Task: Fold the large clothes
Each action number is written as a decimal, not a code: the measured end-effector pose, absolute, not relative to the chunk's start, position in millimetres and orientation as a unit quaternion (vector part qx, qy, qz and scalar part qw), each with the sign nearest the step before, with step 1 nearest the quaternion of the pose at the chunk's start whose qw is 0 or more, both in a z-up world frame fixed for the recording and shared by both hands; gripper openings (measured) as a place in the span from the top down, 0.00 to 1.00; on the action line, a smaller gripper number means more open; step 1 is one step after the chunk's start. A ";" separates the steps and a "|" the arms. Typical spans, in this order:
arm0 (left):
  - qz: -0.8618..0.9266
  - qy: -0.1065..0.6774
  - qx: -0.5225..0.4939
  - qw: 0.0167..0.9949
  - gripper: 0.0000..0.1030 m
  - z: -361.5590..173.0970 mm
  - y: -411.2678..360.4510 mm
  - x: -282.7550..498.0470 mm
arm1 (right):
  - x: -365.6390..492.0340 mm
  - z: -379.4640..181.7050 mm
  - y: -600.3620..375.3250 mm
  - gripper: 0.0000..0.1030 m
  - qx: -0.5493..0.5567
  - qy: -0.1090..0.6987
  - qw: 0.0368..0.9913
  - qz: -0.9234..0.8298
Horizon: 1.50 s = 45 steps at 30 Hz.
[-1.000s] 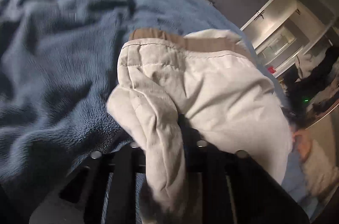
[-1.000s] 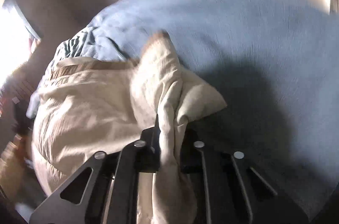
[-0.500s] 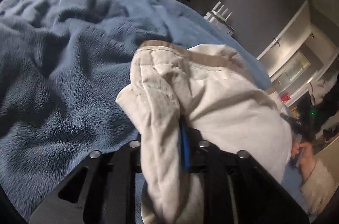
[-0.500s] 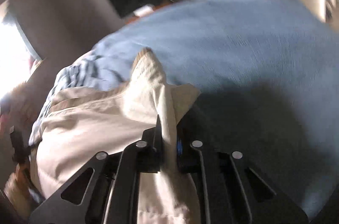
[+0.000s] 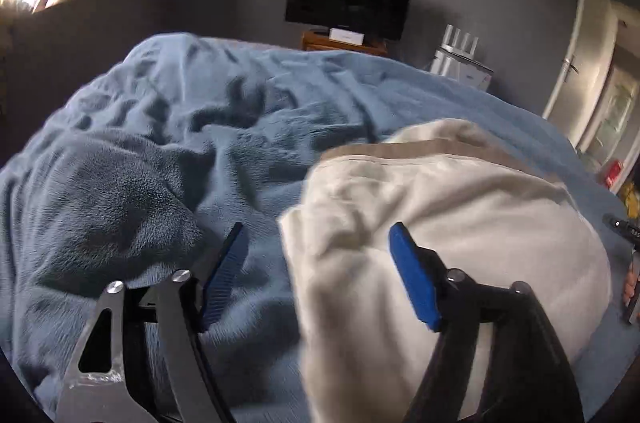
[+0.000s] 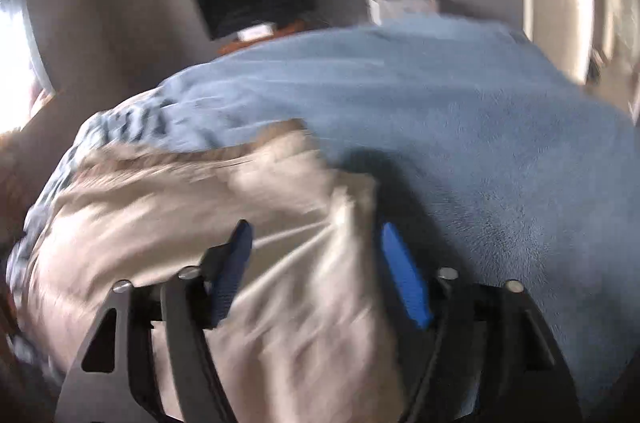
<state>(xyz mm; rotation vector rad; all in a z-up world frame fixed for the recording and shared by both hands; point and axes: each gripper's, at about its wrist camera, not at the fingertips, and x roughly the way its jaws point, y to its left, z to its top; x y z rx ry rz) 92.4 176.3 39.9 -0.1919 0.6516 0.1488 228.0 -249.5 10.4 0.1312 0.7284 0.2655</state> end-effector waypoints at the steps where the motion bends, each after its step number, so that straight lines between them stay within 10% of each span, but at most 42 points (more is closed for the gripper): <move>1: 0.068 0.322 -0.095 0.940 0.24 43.4 167.6 91.3 | 212.1 16.4 -240.0 0.35 0.043 0.355 0.924 0.139; 14: -0.004 0.432 -0.005 0.902 0.06 -11.4 19.6 80.2 | 143.0 -32.1 -145.0 0.21 -0.057 0.436 0.877 0.194; 45: 0.046 0.437 -0.065 0.896 0.05 4.4 94.9 294.9 | 363.2 -15.0 -62.8 0.15 -0.025 0.436 0.883 0.174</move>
